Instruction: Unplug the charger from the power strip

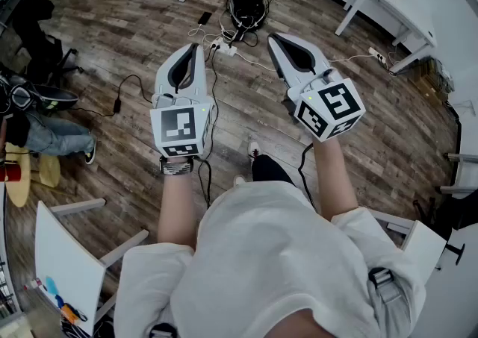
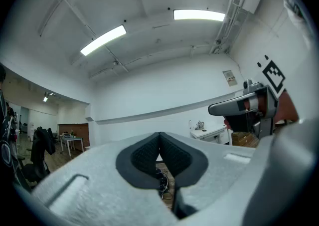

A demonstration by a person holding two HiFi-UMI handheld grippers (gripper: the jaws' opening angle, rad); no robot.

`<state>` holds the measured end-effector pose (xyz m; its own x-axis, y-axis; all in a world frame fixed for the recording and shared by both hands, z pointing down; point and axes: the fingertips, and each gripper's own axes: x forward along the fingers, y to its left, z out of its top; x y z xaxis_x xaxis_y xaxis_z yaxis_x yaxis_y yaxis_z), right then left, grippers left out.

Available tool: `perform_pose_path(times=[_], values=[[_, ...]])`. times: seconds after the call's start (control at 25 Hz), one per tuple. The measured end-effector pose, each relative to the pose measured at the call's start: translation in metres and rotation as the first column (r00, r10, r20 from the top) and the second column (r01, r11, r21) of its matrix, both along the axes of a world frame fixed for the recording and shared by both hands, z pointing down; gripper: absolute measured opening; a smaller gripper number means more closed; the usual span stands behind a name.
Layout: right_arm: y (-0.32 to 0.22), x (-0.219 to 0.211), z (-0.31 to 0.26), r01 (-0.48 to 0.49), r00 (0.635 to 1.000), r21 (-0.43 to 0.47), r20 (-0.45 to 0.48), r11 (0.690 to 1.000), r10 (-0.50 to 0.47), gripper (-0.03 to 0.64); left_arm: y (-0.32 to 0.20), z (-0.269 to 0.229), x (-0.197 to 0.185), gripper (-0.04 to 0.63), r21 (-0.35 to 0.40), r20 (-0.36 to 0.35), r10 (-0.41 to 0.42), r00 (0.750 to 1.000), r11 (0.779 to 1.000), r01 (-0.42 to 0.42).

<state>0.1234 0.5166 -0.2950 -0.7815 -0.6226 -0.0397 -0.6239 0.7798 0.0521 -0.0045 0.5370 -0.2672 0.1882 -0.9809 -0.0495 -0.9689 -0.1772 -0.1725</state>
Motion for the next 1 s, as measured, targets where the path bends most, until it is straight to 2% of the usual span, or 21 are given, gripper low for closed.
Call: perform_pose_path(times=[0.4, 1.0], values=[[-0.014, 0.005, 0.001, -0.015, 0.998, -0.017, 0.055, 1.000, 0.016, 0.002, -0.014, 0.003, -0.004, 0.005, -0.005, 0.019, 0.013, 1.000, 1.000, -0.013], [-0.129, -0.007, 0.011, -0.031, 0.998, -0.048, 0.052, 0.998, 0.033, 0.002, -0.122, 0.015, -0.012, 0.005, -0.045, 0.044, 0.012, 0.999, 0.999, -0.010]])
